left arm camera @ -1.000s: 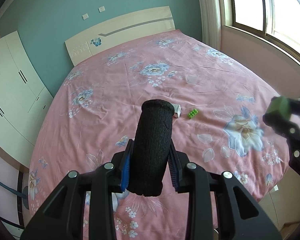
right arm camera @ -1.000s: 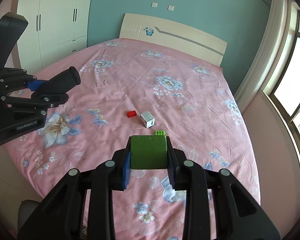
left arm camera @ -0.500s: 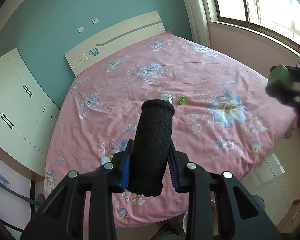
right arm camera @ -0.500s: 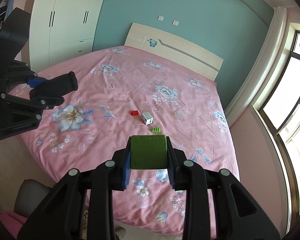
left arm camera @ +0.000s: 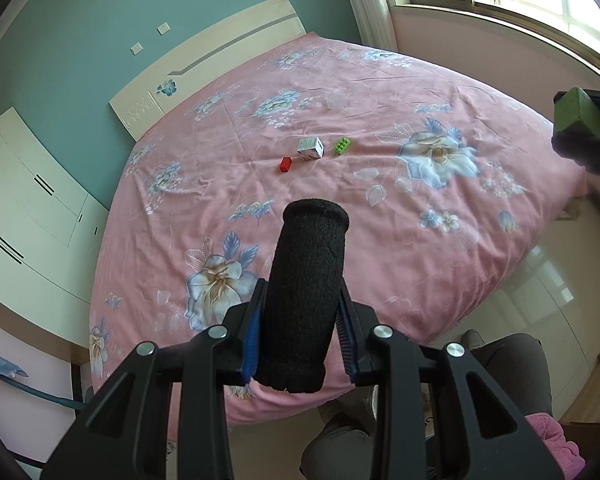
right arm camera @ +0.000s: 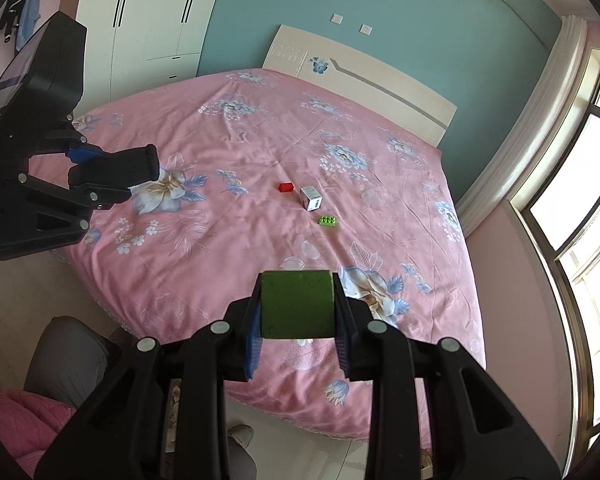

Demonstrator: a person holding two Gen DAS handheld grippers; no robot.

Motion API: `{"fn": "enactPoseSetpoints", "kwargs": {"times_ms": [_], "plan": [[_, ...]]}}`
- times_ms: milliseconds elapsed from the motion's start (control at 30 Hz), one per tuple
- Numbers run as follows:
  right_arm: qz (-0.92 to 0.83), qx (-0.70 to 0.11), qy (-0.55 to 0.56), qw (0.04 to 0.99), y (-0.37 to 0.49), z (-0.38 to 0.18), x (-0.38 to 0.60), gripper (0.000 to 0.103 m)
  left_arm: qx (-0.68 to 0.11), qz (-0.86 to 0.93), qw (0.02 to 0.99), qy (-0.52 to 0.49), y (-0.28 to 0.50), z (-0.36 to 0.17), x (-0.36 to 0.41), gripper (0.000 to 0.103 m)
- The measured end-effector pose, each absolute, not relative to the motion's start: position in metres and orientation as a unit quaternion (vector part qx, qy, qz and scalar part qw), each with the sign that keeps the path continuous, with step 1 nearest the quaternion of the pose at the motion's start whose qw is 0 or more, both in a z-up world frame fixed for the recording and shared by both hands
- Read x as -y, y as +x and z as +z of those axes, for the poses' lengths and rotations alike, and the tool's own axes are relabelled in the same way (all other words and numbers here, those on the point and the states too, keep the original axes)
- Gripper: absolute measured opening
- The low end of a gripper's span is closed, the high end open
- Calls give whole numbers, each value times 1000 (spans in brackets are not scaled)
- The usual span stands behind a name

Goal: Collect trash

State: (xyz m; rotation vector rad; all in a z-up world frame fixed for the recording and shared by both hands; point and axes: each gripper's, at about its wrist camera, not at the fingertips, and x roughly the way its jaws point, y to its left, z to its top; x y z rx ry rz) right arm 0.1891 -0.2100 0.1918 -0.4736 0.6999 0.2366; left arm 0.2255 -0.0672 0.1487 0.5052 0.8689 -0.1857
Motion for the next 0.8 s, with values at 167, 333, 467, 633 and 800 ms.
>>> {"fn": "enactPoseSetpoints", "kwargs": {"times_ms": [167,333,467,633,800], "plan": [[124,-359,-235,894,175,162,203,31,-442,-112,854,252,212,115,68,35],[138,-384,-234,882,165,125,196,31,-467,-135,838,249,200,79,68,35],[153,-404,-233,871,159,96,191,31,-491,-149,822,248,193,45,68,35],[159,-426,-236,859,154,59,184,31,-528,-167,800,231,187,0,67,35],[171,-447,-236,846,148,27,178,31,-551,-175,782,234,179,-40,69,35]]}}
